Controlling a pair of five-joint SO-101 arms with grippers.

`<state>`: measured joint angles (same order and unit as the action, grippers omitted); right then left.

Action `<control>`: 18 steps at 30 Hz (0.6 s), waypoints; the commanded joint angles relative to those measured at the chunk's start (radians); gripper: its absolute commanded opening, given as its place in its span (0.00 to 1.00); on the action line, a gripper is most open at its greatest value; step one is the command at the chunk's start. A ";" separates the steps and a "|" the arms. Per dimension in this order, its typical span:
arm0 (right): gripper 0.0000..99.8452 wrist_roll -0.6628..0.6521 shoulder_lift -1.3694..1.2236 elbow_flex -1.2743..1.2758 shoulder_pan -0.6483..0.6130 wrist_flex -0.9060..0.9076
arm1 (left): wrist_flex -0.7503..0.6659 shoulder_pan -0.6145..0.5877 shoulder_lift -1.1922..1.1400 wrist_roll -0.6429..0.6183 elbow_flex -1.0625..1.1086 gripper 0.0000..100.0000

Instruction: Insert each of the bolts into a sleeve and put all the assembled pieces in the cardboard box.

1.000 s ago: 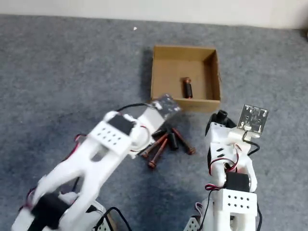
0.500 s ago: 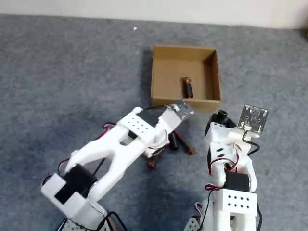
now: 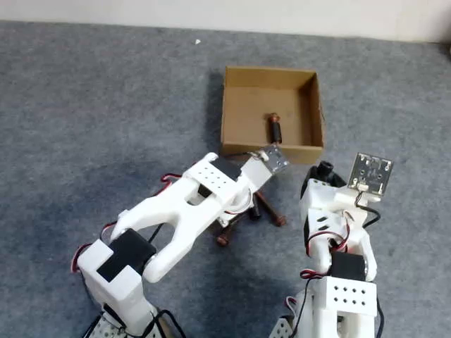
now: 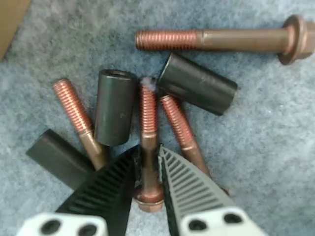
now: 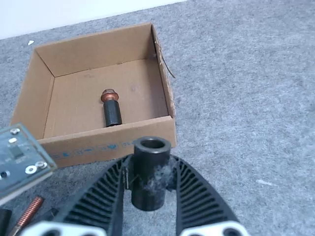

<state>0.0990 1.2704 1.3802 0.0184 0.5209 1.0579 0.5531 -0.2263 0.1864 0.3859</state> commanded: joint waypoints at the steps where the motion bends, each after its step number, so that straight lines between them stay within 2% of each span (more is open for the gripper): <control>1: 0.00 0.012 0.031 -0.010 0.016 -0.038 | 0.011 0.022 0.013 -0.009 -0.013 0.00; 3: 0.00 0.011 0.031 -0.010 0.016 -0.038 | 0.034 0.024 0.056 -0.015 -0.012 0.00; 10: 0.00 0.008 0.031 -0.010 0.016 -0.038 | 0.069 -0.019 0.358 -0.236 0.074 0.01; 18: 0.00 0.008 0.031 -0.010 0.016 -0.038 | 0.069 -0.196 0.693 -0.713 0.231 0.01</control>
<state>0.0990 1.2704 1.3802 0.0184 0.5209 1.1270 0.4565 0.2984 -0.3076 0.5669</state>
